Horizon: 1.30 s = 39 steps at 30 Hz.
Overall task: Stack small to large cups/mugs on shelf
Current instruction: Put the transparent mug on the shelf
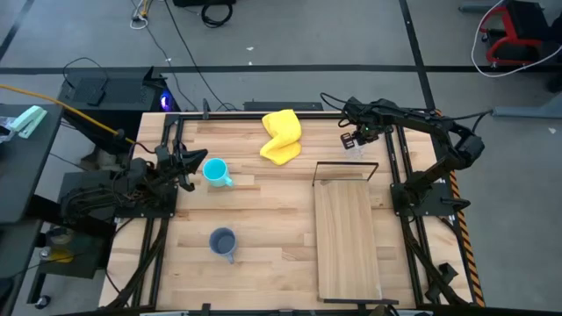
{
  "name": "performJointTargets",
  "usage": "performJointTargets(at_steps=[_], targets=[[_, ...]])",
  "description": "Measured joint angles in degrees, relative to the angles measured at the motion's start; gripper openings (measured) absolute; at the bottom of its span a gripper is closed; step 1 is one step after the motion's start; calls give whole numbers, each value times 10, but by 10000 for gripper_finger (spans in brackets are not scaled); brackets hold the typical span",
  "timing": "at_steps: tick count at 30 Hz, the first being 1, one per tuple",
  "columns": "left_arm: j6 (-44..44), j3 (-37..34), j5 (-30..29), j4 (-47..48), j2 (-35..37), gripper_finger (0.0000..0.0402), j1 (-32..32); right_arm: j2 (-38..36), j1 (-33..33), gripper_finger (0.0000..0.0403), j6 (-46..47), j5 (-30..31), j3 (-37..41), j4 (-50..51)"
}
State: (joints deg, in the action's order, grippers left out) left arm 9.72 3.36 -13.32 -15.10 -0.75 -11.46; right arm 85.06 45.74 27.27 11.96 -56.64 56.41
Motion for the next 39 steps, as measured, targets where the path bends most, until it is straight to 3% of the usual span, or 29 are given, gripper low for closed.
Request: performJointTargets(at_steps=[10, 16, 25, 33, 39], targets=[[0, 0, 0, 0, 0, 19, 0, -1, 0, 5, -51, -1, -7, 5], [0, 0, 0, -1, 0, 22, 0, 0, -2, 3, -63, 0, -60, 45], [0, 0, 0, 0, 0, 13, 0, 0, -28, 2, -68, 2, -226, 153], [0, 0, 0, 0, 0, 21, 0, -1, -79, 1, -90, 3, -417, 343], [0, 0, -1, 1, 0, 12, 0, -50, -145, 0, -94, -31, -514, 336]])
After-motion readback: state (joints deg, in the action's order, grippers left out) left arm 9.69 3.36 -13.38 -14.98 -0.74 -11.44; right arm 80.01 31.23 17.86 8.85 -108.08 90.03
